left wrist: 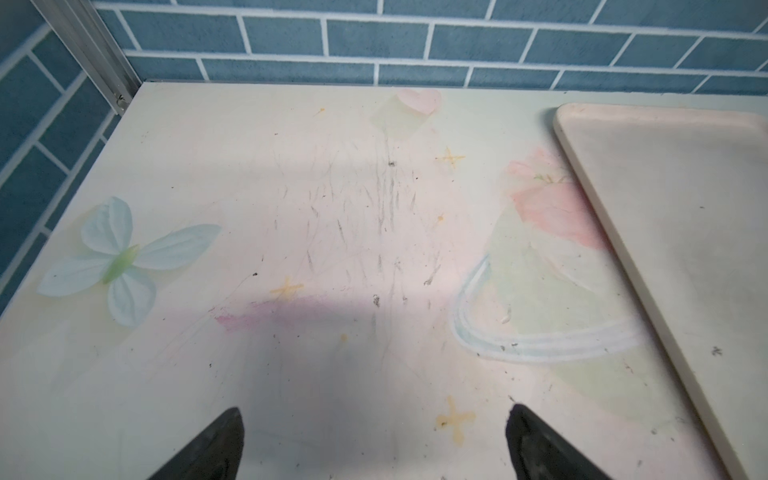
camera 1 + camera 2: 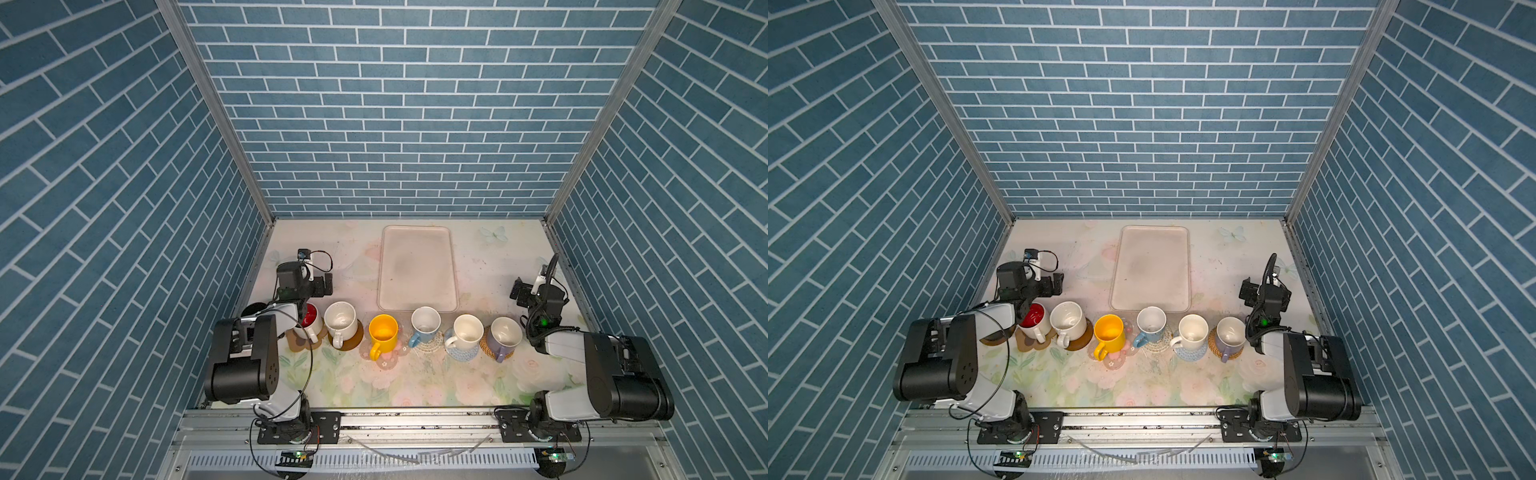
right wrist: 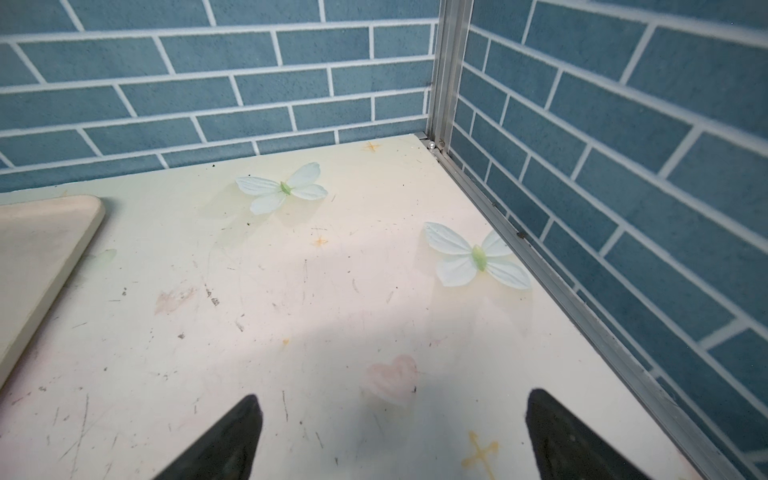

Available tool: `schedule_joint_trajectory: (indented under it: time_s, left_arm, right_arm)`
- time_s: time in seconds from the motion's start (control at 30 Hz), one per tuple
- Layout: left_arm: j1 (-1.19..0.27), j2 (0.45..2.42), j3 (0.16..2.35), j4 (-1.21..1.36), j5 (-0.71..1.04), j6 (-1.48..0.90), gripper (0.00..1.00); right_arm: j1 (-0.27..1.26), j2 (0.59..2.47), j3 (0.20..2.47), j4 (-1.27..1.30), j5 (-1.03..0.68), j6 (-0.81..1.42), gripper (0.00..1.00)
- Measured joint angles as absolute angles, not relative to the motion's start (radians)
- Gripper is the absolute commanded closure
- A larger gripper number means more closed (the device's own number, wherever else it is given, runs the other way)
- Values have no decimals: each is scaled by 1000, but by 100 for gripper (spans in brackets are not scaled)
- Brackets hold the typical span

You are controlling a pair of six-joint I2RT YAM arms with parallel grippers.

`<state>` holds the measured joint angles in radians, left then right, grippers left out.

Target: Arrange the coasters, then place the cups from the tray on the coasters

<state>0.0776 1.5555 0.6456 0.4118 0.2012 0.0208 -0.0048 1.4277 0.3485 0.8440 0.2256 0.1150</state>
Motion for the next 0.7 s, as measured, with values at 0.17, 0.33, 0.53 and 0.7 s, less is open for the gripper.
schedule_joint_trajectory:
  time_s: [0.17,0.33,0.53,0.7]
  left_arm:
    - [52,1545,610,472,154,31,1]
    - [13,1521,530,537,110,55,1]
    - [-10,1507,476,638,62,72,1]
    - [-14,1504,461,676,41,78,1]
  right_arm:
    - [-6,1428,334,887,226,115,1]
    - [-6,1428,272,964,224,113,1]
    - [-6,1429,260,1013,222,106,1]
    - [-6,1429,246,1050,220,104,1]
